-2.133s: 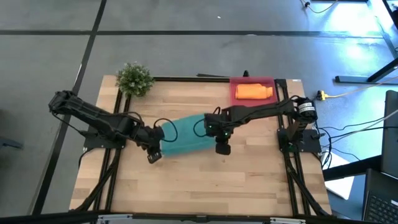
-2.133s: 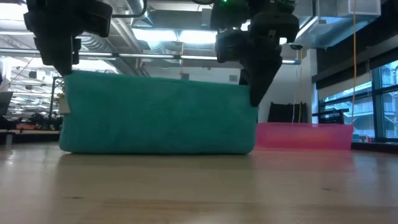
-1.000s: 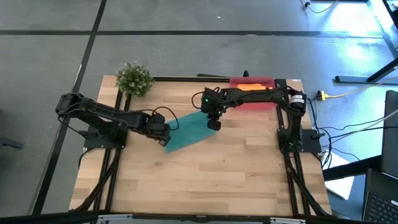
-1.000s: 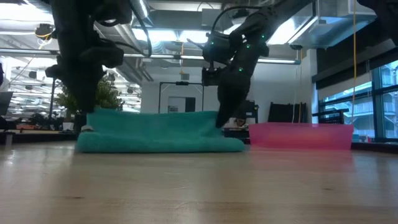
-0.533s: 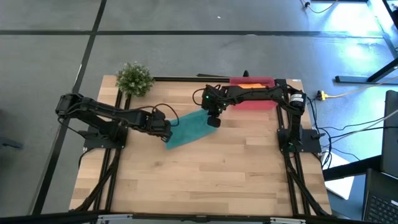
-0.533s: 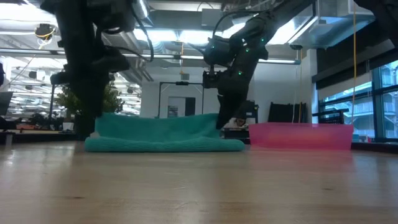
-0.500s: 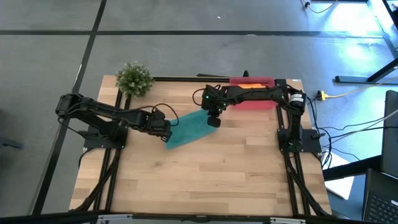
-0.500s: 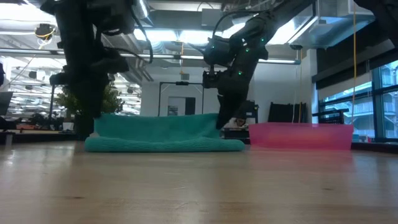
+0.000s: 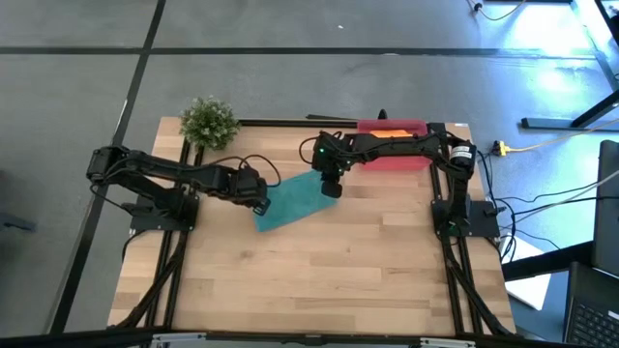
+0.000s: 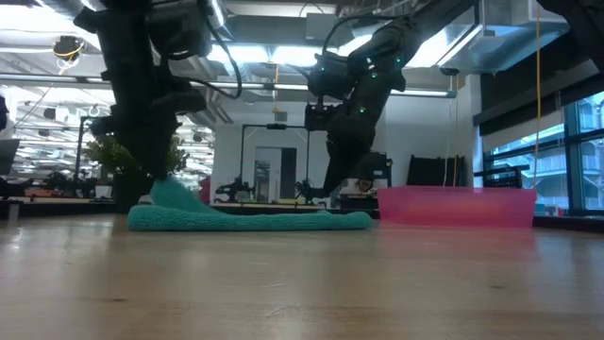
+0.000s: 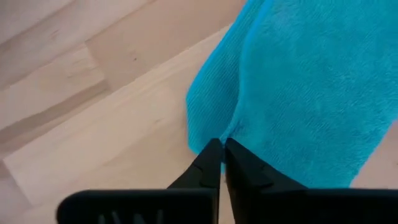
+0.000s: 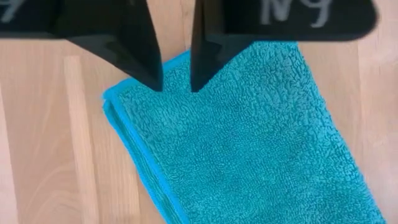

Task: Roll microfiber towels into tight, uniform cylinder then place into a basket
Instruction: Fold the blue microfiber towel

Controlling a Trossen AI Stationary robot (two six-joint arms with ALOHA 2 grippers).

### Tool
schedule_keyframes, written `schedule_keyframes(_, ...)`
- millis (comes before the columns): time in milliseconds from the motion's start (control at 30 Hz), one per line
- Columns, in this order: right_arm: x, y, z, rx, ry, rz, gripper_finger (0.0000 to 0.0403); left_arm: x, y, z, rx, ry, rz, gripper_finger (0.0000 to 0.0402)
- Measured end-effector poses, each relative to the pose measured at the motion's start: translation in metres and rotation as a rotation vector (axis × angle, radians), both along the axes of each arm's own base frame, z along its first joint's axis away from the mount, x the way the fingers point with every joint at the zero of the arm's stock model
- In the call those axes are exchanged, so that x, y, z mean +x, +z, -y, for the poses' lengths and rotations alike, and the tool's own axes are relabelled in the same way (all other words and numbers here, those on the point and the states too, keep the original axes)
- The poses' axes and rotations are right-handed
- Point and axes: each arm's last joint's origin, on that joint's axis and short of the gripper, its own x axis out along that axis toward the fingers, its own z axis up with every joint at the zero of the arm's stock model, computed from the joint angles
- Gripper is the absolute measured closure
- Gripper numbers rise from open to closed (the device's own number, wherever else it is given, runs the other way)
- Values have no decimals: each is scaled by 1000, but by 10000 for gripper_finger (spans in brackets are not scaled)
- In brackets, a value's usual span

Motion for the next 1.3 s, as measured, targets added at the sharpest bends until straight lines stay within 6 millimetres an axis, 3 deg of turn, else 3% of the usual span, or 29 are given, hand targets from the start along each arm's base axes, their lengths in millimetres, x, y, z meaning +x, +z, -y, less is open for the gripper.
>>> schedule_keyframes(333, 1, 1, -2, 80, -36, 25, 224, 0, 0, -10, 18, -3, -5, 314)
schedule_keyframes(500, -2, 0, -14, 377, 18, 20, 213, 5, -2, -9, 3, -87, 10, 314)
schedule_keyframes(667, -5, -11, -31, 437, 60, -6, 218, 10, -19, -9, -26, -122, 23, 320)
schedule_keyframes(867, -11, -37, -41, 318, -6, -26, 231, 13, -46, -6, -57, -133, -18, 319)
schedule_keyframes(1067, -13, -39, -33, 185, -95, -49, 240, 18, -60, 2, -86, -169, -70, 322)
schedule_keyframes(1300, -13, -38, -18, 100, -161, -17, 240, 27, -60, 23, -221, -231, 31, 323)
